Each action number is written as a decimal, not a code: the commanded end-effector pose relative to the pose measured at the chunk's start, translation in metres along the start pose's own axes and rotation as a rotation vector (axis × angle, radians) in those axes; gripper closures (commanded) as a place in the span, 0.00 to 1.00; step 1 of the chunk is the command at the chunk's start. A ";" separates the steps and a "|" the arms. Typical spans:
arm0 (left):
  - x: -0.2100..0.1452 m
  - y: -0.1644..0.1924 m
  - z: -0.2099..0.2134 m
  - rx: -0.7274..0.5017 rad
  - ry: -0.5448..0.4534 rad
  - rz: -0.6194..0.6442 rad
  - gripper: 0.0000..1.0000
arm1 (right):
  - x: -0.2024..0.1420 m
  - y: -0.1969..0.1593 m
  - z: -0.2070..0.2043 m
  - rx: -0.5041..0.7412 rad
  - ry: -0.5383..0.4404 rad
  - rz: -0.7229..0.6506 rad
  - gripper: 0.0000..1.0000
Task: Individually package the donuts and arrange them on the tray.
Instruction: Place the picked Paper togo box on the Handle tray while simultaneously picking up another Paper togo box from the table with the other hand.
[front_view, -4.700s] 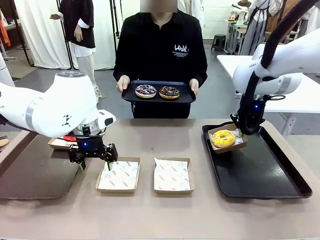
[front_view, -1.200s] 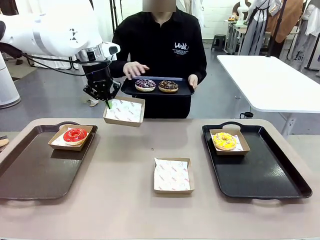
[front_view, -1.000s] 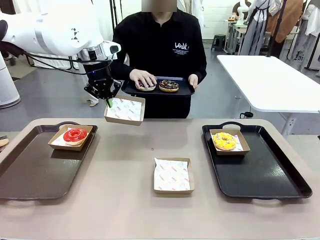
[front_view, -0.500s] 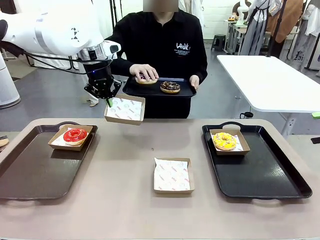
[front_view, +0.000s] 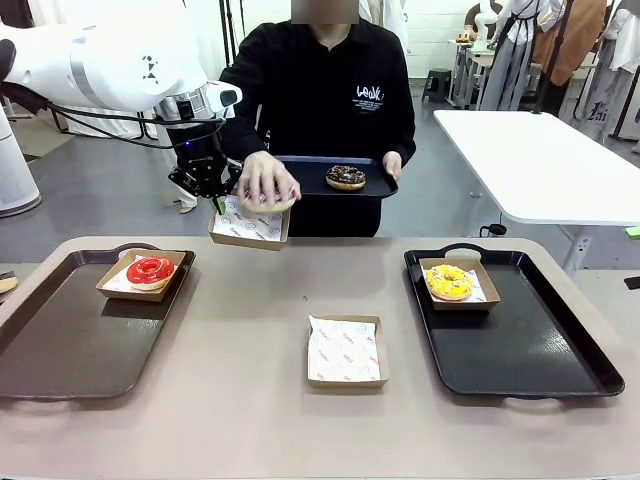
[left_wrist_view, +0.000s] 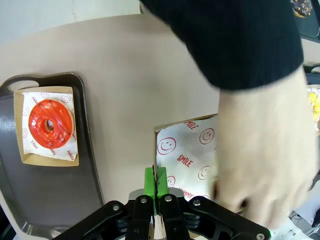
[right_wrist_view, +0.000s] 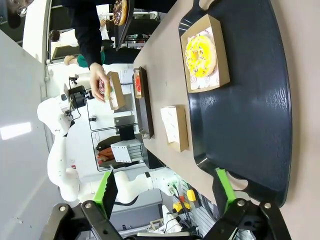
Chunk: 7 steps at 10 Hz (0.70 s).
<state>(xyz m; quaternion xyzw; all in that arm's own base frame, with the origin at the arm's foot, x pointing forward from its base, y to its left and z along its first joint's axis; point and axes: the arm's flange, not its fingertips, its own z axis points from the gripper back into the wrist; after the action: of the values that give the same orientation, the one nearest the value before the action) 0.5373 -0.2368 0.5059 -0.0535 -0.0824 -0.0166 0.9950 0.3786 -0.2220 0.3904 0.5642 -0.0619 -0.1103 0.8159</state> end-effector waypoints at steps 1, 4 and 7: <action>0.000 0.001 -0.001 0.001 0.002 0.000 1.00 | -0.003 0.002 0.001 -0.001 0.011 -0.012 0.00; 0.000 0.001 -0.001 0.001 0.002 0.000 1.00 | -0.003 0.002 0.001 -0.001 0.011 -0.012 0.00; 0.000 0.001 -0.001 0.001 0.002 0.000 1.00 | -0.003 0.002 0.001 -0.001 0.011 -0.012 0.00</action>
<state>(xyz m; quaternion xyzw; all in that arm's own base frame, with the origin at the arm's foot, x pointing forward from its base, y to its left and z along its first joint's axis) 0.5373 -0.2367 0.5056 -0.0534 -0.0820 -0.0165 0.9951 0.3781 -0.2227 0.3905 0.5639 -0.0624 -0.1112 0.8159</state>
